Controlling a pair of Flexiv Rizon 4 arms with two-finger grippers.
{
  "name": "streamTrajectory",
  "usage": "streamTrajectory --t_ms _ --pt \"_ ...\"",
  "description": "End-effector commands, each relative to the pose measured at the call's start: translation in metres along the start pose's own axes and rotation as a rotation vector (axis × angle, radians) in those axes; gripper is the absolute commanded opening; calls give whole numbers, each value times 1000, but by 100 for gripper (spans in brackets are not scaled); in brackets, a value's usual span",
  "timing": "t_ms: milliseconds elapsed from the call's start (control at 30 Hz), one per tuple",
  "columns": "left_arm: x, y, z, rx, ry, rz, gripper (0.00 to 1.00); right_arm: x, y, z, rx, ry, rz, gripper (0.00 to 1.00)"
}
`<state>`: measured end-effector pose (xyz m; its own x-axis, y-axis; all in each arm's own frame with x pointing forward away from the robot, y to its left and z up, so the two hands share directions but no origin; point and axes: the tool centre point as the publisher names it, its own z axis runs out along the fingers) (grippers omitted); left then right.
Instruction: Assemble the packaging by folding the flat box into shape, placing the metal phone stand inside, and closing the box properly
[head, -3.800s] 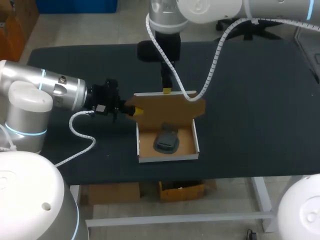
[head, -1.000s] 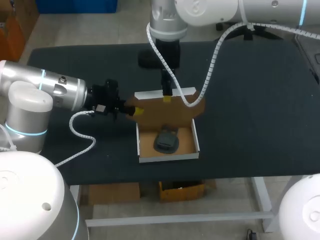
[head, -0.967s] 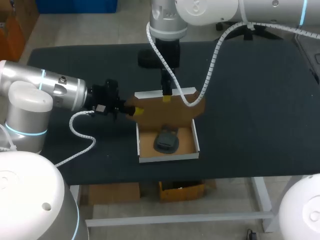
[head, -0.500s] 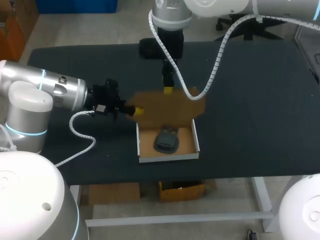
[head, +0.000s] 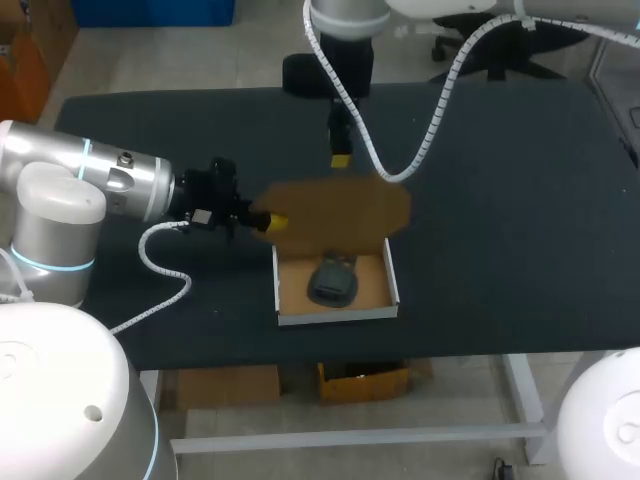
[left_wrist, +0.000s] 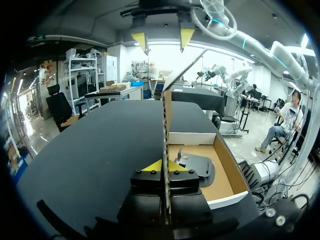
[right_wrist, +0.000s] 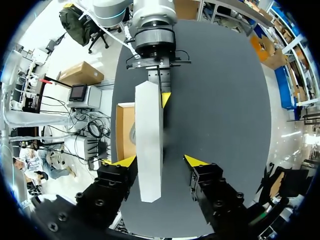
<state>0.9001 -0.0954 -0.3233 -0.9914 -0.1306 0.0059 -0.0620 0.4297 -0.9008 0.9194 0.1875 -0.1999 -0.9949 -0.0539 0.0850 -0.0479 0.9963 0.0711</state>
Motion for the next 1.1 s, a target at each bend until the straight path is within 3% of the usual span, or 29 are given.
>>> streamTrajectory --t_ms 33,267,600,667,700,967,1100 --pt "0 1 0 3 0 1 0 -12 3 -2 7 13 -1 58" --pt "0 1 0 3 0 1 0 -21 5 0 15 7 -2 64" --pt "0 1 0 3 0 1 0 -32 6 9 28 -24 -17 63" --pt "0 1 0 3 0 1 0 -34 5 12 27 -28 -19 49" --pt "0 1 0 3 0 1 0 -35 5 12 25 -30 -21 47" --pt "0 1 0 3 0 1 0 -38 7 16 36 -41 -31 50" --pt "0 1 0 3 0 1 0 -36 9 21 46 -42 -36 46"
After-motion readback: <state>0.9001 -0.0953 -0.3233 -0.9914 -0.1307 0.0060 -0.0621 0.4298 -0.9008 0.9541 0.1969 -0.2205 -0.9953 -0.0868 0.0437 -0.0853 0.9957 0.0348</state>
